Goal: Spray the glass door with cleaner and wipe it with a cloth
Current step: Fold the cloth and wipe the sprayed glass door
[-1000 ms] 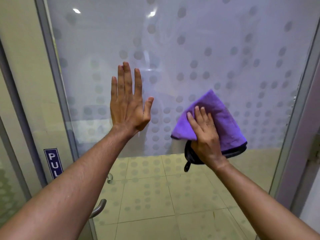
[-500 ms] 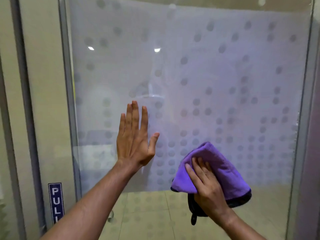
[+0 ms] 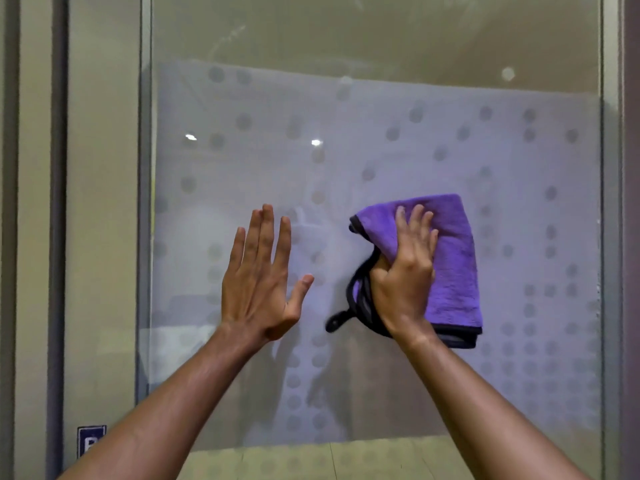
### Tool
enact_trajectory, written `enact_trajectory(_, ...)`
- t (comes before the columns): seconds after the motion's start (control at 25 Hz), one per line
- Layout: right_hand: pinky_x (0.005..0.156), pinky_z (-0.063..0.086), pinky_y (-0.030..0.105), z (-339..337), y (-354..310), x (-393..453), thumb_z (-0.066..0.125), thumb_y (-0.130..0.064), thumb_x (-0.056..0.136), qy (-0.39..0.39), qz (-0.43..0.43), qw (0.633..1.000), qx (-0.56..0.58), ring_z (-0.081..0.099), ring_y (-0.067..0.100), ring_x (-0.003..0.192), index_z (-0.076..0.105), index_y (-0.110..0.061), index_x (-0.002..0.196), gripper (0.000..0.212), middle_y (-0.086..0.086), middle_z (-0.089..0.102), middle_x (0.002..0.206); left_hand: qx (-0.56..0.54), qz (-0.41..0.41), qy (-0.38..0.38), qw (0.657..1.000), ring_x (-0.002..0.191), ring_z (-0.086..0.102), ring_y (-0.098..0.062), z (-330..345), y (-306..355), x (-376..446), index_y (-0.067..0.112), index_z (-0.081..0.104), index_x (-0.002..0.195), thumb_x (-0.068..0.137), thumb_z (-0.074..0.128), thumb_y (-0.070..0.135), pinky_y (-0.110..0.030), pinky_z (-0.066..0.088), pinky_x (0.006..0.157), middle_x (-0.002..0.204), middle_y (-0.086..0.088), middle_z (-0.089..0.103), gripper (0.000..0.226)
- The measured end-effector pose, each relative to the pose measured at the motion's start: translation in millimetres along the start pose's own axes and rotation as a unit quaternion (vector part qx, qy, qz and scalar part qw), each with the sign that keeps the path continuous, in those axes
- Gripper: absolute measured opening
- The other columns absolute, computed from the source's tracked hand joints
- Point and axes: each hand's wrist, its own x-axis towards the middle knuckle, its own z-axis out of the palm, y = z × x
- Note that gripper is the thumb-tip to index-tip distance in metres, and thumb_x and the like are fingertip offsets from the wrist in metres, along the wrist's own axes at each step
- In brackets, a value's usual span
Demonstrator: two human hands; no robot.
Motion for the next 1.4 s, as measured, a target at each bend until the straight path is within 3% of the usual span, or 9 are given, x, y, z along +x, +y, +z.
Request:
enact_trajectory(0.12, 0.122, 0.008, 0.040, 13.0, -31.3, 24.3, 0.042, 0.002, 0.062, -0.017, -0.024, 0.999, 0.020, 0.024, 0.036, 0.146, 0.043, -0.003, 0.144, 0.082, 0.023, 0.034, 0.153, 0.004, 0.001, 0.017, 1.000, 0.151, -0.003, -0.029, -3.8, -9.0, 19.2, 0.007, 0.009, 0.155, 0.089, 0.034, 0.053, -0.047, 0.005, 0.122, 0.163, -0.018, -0.002, 0.084)
enact_trajectory(0.32, 0.119, 0.024, 0.045, 3.7, -2.6, 41.6, 0.045, -0.004, 0.078, -0.095, -0.323, 0.942, -0.005, 0.040, 0.035, 0.139, 0.053, -0.001, 0.136, 0.059, 0.021, 0.046, 0.146, 0.025, -0.009, 0.025, 0.999, 0.151, -0.006, -0.027, -15.5, -26.6, 53.9, 0.010, 0.004, 0.155, 0.088, 0.030, 0.055, -0.045, 0.002, 0.123, 0.163, -0.016, -0.005, 0.085)
enact_trajectory(0.4, 0.120, 0.023, 0.044, 7.7, -0.7, 57.8, 0.047, -0.005, 0.079, -0.058, -0.281, 0.958, -0.023, 0.039, 0.036, 0.139, 0.051, -0.001, 0.138, 0.060, 0.023, 0.044, 0.147, 0.030, -0.013, 0.027, 0.999, 0.151, -0.008, -0.026, -19.4, -32.9, 64.3, 0.011, 0.003, 0.156, 0.088, 0.029, 0.055, -0.045, 0.000, 0.123, 0.163, -0.016, -0.007, 0.085)
enact_trajectory(0.48, 0.120, 0.020, 0.044, 16.4, -13.3, 76.6, 0.047, -0.006, 0.077, -0.007, -0.162, 0.986, -0.032, 0.034, 0.038, 0.141, 0.047, -0.001, 0.141, 0.065, 0.026, 0.040, 0.149, 0.035, -0.011, 0.029, 0.999, 0.151, -0.009, -0.026, -20.8, -35.1, 70.4, 0.012, 0.002, 0.156, 0.088, 0.028, 0.055, -0.045, 0.000, 0.123, 0.163, -0.016, -0.009, 0.084)
enact_trajectory(0.6, 0.120, 0.015, 0.044, 28.7, -51.3, 106.0, 0.045, -0.007, 0.070, -0.001, -0.068, 0.998, -0.001, 0.029, 0.039, 0.144, 0.046, -0.001, 0.142, 0.072, 0.026, 0.036, 0.151, 0.035, -0.010, 0.039, 0.999, 0.151, -0.008, -0.028, -20.6, -35.3, 73.6, 0.010, 0.003, 0.156, 0.088, 0.027, 0.055, -0.048, 0.003, 0.122, 0.162, -0.017, -0.008, 0.084)
enact_trajectory(0.76, 0.119, 0.022, 0.047, 41.9, -82.1, 104.7, 0.049, -0.007, 0.067, -0.055, -0.228, 0.972, -0.007, 0.037, 0.040, 0.140, 0.052, 0.002, 0.136, 0.070, 0.026, 0.044, 0.146, 0.029, -0.011, 0.044, 0.999, 0.151, -0.004, -0.029, -20.5, -33.4, 73.2, 0.009, 0.007, 0.155, 0.087, 0.025, 0.053, -0.049, 0.005, 0.122, 0.163, -0.018, -0.004, 0.083)
enact_trajectory(0.88, 0.118, 0.023, 0.048, 39.1, -72.9, 115.9, 0.050, -0.012, 0.072, -0.040, -0.239, 0.969, -0.042, 0.037, 0.039, 0.140, 0.052, -0.001, 0.137, 0.066, 0.024, 0.045, 0.147, 0.028, 0.001, 0.043, 0.999, 0.151, -0.005, -0.028, -20.3, -37.1, 72.6, 0.009, 0.007, 0.155, 0.088, 0.025, 0.054, -0.048, 0.004, 0.122, 0.163, -0.017, -0.004, 0.083)
enact_trajectory(1.12, 0.120, 0.002, 0.056, 1.5, -3.1, 141.6, 0.053, -0.029, 0.080, -0.003, -0.031, 0.989, -0.141, 0.014, 0.037, 0.149, 0.038, -0.021, 0.149, 0.070, 0.016, 0.027, 0.159, 0.018, 0.004, 0.039, 0.999, 0.151, -0.009, -0.025, -18.0, -39.7, 68.2, 0.011, 0.002, 0.155, 0.089, 0.023, 0.056, -0.046, 0.002, 0.123, 0.163, -0.014, -0.009, 0.083)
enact_trajectory(1.4, 0.116, 0.015, 0.061, -43.4, 66.8, 101.9, 0.047, -0.016, 0.082, 0.077, 0.165, 0.981, -0.071, 0.021, 0.046, 0.144, 0.039, -0.008, 0.146, 0.066, 0.021, 0.034, 0.155, 0.028, 0.005, 0.032, 0.999, 0.151, -0.009, -0.025, -18.8, -41.4, 67.9, 0.010, 0.000, 0.155, 0.089, 0.022, 0.057, -0.046, 0.002, 0.123, 0.163, -0.015, -0.010, 0.083)
